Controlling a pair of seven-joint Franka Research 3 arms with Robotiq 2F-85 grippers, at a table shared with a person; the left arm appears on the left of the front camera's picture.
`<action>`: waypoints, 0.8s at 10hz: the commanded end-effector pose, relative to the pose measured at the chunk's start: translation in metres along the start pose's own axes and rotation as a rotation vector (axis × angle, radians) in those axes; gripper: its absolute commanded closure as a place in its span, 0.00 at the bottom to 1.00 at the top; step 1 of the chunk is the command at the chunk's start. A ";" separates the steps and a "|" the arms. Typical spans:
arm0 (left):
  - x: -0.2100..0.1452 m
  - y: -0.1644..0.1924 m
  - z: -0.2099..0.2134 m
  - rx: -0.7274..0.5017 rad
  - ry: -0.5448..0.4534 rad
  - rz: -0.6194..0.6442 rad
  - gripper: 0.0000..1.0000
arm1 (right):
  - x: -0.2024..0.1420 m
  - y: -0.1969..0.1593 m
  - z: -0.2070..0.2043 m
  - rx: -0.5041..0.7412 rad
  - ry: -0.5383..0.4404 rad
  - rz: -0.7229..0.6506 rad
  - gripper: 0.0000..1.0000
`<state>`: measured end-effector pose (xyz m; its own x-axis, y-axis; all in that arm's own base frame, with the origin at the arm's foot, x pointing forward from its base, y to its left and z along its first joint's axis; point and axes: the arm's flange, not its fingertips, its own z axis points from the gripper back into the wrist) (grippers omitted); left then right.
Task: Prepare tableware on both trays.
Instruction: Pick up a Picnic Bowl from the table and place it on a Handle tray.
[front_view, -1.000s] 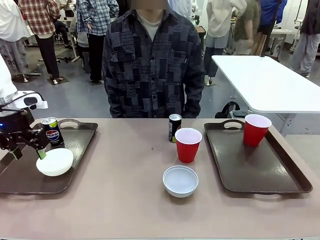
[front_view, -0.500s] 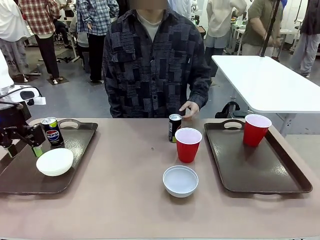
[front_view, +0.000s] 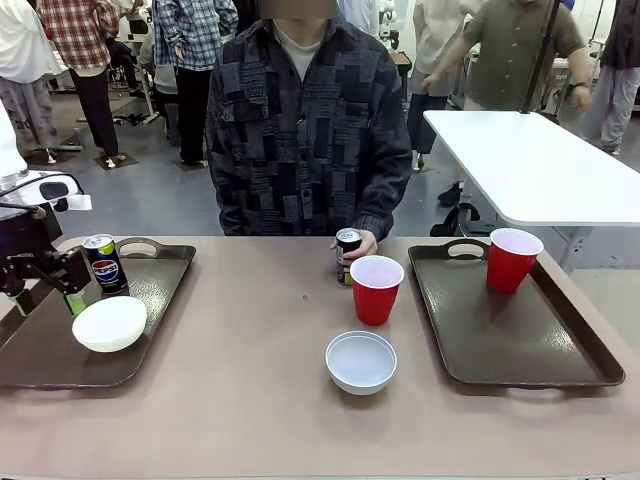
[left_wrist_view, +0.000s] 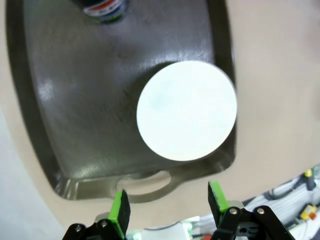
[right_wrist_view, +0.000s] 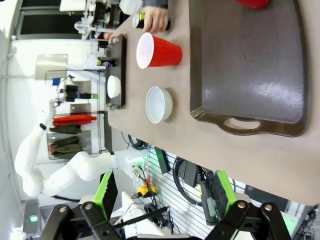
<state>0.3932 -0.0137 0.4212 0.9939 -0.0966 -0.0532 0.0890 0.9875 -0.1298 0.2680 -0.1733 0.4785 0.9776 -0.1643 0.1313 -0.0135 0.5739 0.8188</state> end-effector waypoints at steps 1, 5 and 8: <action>-0.001 0.028 0.019 -0.261 -0.023 -0.075 0.18 | -0.011 0.020 -0.008 -0.098 -0.032 -0.020 0.00; -0.022 0.090 0.038 -0.649 -0.149 -0.107 0.18 | -0.007 0.107 -0.098 -0.372 0.080 0.011 0.00; -0.043 0.146 0.038 -0.822 -0.247 -0.030 0.18 | -0.004 0.143 -0.183 -0.524 0.134 0.022 0.00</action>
<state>0.3614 0.1203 0.4440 0.9889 -0.0264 0.1462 0.1306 0.6238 -0.7706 0.2931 0.0410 0.5137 0.9952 -0.0569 0.0799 0.0126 0.8823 0.4705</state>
